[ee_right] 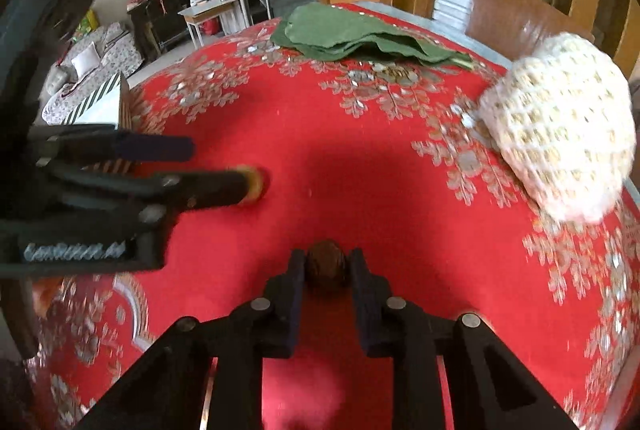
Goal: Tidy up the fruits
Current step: 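Grasp a small brown round fruit with the left tool while the right tool holds the date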
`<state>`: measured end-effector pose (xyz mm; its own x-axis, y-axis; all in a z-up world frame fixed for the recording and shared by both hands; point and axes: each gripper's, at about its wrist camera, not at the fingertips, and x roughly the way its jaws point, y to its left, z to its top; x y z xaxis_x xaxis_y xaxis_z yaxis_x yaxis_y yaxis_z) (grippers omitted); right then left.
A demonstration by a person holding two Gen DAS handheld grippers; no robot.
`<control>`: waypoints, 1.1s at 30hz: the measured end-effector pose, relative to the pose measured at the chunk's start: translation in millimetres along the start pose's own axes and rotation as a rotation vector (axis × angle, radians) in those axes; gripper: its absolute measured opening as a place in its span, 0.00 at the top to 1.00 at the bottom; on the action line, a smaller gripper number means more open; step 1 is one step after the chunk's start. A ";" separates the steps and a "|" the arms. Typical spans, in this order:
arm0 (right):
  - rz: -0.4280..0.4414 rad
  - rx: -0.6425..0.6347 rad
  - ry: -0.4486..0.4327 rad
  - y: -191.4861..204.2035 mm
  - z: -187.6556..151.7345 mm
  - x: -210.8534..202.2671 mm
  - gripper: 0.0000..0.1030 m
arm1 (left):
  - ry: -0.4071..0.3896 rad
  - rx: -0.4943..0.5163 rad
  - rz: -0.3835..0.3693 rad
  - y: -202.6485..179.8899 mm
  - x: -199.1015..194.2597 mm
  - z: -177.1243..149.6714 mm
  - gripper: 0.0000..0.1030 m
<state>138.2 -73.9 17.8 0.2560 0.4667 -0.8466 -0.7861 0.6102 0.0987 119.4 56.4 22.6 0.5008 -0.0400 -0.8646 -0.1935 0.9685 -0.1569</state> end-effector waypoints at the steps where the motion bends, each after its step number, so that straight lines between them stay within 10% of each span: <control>1: -0.004 0.004 0.002 -0.1 -5.4 -3.1 0.80 | -0.001 0.008 -0.001 -3.4 1.0 0.5 0.38; 13: -0.005 0.065 -0.043 -1.3 -31.5 -17.1 0.80 | -0.013 0.066 0.073 -15.3 16.5 1.3 0.39; 17: -0.014 0.086 -0.052 0.9 -33.3 -18.6 0.80 | -0.027 0.078 0.093 -14.8 14.0 -2.3 0.75; 33: -0.019 0.170 -0.169 53.4 -85.6 -99.0 0.80 | -0.061 0.126 -0.061 -22.7 -59.2 -73.6 0.75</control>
<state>22.7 -142.2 62.1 0.3713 0.5458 -0.7512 -0.6779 0.7121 0.1824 32.0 18.7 42.2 0.5593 -0.0885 -0.8242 -0.0560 0.9880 -0.1440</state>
